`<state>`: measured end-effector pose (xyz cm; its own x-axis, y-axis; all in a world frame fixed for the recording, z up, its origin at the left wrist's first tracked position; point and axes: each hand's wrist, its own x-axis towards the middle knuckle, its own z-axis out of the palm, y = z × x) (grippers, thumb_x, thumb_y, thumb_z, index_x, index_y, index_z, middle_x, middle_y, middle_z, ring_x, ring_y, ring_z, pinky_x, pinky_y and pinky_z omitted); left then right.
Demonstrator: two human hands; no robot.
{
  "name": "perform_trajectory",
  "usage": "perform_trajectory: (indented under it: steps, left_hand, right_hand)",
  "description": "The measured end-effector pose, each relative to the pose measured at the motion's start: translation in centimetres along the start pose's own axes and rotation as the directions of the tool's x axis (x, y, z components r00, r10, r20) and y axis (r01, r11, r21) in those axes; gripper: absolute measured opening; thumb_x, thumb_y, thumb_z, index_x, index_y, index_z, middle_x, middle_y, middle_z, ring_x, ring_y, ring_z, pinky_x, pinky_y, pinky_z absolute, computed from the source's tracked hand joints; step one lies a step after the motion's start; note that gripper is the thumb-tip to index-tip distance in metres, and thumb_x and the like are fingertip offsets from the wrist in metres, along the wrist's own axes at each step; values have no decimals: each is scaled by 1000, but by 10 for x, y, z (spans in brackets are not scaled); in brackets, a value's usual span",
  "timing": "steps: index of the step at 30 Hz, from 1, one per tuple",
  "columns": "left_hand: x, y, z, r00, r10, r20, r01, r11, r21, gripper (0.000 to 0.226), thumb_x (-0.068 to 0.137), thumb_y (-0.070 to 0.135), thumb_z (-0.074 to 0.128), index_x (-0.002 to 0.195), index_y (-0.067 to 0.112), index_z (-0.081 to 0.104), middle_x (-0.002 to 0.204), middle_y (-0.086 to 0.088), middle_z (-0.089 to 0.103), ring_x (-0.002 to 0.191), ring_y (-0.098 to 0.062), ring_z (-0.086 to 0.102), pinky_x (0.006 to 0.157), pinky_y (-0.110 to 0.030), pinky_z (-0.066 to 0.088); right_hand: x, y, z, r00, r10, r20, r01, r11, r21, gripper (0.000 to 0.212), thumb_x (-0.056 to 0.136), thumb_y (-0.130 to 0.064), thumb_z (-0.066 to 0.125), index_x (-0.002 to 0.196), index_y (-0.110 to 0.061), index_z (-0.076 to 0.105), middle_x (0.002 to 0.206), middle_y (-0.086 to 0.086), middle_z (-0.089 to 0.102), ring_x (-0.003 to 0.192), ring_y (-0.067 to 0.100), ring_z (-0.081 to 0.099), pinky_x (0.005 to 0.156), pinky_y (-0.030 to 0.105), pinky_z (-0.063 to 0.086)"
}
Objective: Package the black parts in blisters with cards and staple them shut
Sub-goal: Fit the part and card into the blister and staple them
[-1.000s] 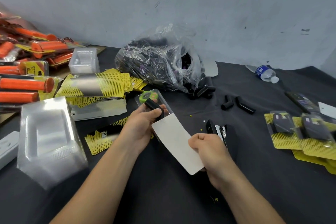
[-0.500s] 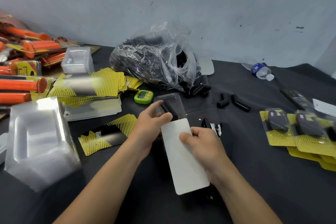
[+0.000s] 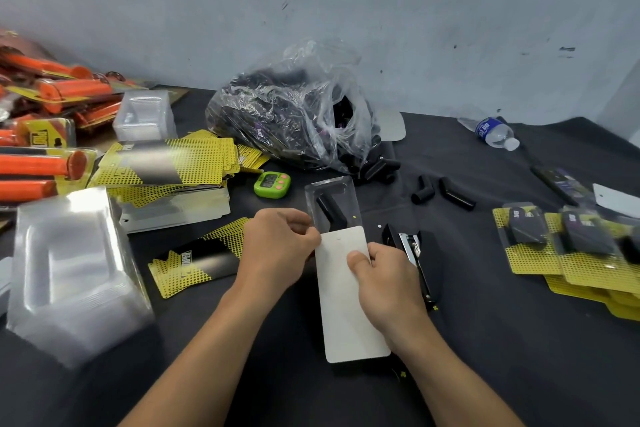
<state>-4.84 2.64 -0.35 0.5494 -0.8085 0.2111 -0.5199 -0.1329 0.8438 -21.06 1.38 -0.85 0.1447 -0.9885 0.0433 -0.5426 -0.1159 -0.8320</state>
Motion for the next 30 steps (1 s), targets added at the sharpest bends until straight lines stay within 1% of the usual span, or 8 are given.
perform_trajectory:
  steps: [6,11,13,20,23,26,28,30]
  left_hand:
    - [-11,4,1,998,13,66,-18,997,71,57,73,21,80,128,30,70,69,22,70,75,8,64,62,1,39]
    - [-14,6,4,989,-86,118,82,996,40,60,74,17,73,130,34,59,75,12,67,78,-2,61,61,-19,40]
    - [-14,5,5,986,-88,143,83,996,38,59,77,16,70,132,34,57,77,10,66,77,-3,60,55,-15,38]
    - [-20,5,-3,955,70,287,-103,990,101,78,80,19,71,150,33,39,88,14,60,79,-1,60,57,-10,42]
    - [-20,7,-3,962,78,260,-78,997,-10,64,78,29,73,135,39,46,81,11,65,77,8,60,56,-7,42]
    - [-19,8,-1,971,51,234,-21,991,-130,39,81,26,78,108,37,52,76,16,70,64,2,65,47,-14,44]
    - [-17,6,0,980,24,199,7,988,-156,31,84,23,78,97,35,53,72,15,71,61,1,65,45,-18,45]
    - [-14,4,-1,989,14,147,2,993,-114,27,86,23,77,91,34,53,71,16,69,60,2,62,46,-15,42]
  right_hand:
    - [1,1,-1,999,-39,-24,38,999,-33,43,99,-27,57,62,-11,42,57,-3,47,56,16,41,49,25,32]
    - [-1,1,3,997,-74,-24,72,995,-73,48,101,-32,58,61,-13,40,56,-2,47,54,16,38,54,22,37]
    - [0,0,3,996,-85,-21,83,993,-86,51,101,-36,59,59,-14,39,54,-2,45,53,17,37,53,22,36]
    - [0,-1,-1,996,-81,-46,74,988,-135,60,101,-46,57,54,-14,36,50,-2,42,51,18,39,48,26,30]
    - [1,-4,-2,994,-46,-96,35,993,-113,68,100,-54,55,49,-13,37,45,-4,43,50,14,44,46,23,29]
    - [3,-4,-3,993,-48,-111,38,995,-94,72,98,-61,53,47,-13,36,39,-7,45,45,10,45,43,21,30]
    - [5,0,-5,998,-56,-33,53,996,-74,70,97,-61,55,50,-13,36,40,-11,43,46,11,43,46,24,32]
    - [7,4,-9,986,-42,161,35,998,46,50,94,-49,65,60,-13,55,54,-17,59,56,8,57,59,33,49]
